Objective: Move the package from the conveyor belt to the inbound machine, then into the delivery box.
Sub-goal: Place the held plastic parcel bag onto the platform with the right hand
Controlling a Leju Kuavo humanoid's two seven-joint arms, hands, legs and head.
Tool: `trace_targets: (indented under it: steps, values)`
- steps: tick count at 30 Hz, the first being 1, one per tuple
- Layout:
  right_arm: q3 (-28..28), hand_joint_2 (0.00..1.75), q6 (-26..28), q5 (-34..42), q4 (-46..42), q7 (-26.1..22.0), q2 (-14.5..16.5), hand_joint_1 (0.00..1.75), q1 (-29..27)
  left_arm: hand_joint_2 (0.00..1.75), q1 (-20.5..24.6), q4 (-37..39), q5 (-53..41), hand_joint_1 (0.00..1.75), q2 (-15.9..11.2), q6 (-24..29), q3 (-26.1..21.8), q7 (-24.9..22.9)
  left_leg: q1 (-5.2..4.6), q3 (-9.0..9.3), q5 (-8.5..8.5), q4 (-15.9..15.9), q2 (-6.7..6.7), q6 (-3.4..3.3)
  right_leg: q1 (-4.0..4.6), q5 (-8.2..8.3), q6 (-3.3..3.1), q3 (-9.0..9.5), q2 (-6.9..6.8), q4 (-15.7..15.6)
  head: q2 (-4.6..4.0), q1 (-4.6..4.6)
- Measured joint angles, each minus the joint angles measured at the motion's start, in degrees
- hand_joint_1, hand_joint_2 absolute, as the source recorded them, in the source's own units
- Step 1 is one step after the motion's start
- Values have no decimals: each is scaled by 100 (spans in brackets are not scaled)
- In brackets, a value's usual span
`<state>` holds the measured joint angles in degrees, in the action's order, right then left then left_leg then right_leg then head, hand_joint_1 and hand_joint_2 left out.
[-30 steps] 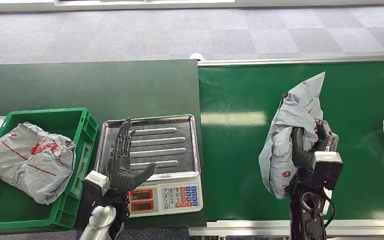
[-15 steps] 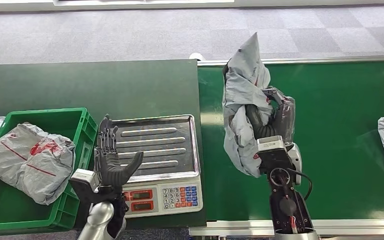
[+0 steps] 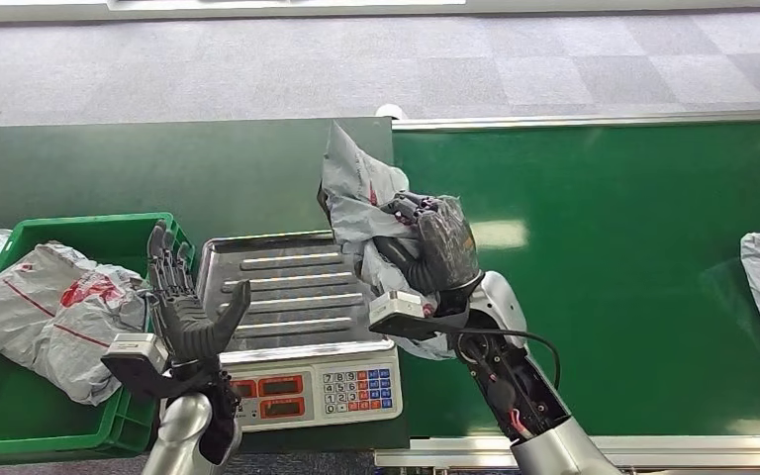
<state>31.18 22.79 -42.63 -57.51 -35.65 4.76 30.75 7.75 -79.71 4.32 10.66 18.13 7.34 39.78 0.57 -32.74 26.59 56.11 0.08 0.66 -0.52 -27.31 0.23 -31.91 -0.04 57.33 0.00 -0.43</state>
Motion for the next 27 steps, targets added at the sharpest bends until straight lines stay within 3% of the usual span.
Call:
trace_targets:
  steps: [3, 7, 10, 22, 26, 27]
  values:
    - [277, 175, -72, -251, 269, 352, -8, 175, 130, 175, -17, -35, 19, 0, 13, 82, -42, 0, 0, 0, 0, 0, 1, 0, 0, 0, 0, 0, 1, 0, 0, 0]
    - [840, 175, -445, -983, 961, 1203, 7, 175, 425, 175, -19, -8, -38, 0, 10, 115, -72, 0, 0, 1, 0, 0, 0, 0, 0, 0, 0, 1, 0, 0, 0, 1]
    - [1255, 175, -575, -1255, 1503, 1475, 69, 175, 566, 175, -25, 30, -63, 0, 11, 107, -70, 0, 0, 3, -1, 1, -1, 0, 0, 1, 0, 1, -2, 0, 0, -1]
    - [1999, 175, -1314, -1361, 2588, 1784, 354, 175, 883, 175, -96, 193, -283, 0, -12, -13, 109, -3, 0, 28, 1, 0, 5, 1, -1, 0, -1, 19, 2, -2, 0, 0]
    - [2032, 175, -1486, -884, 2629, 1275, 389, 174, 844, 175, -95, 252, -325, 0, -12, -65, 173, -16, 0, 48, 2, -1, 5, 2, -1, -1, -2, 38, 2, -3, 0, 1]
    - [2024, 175, -1497, -710, 2616, 1046, 380, 143, 805, 175, -95, 267, -331, 0, -11, -77, 185, -18, 0, 50, 2, -1, 6, 2, 0, -1, -2, 40, 2, -3, 0, 1]
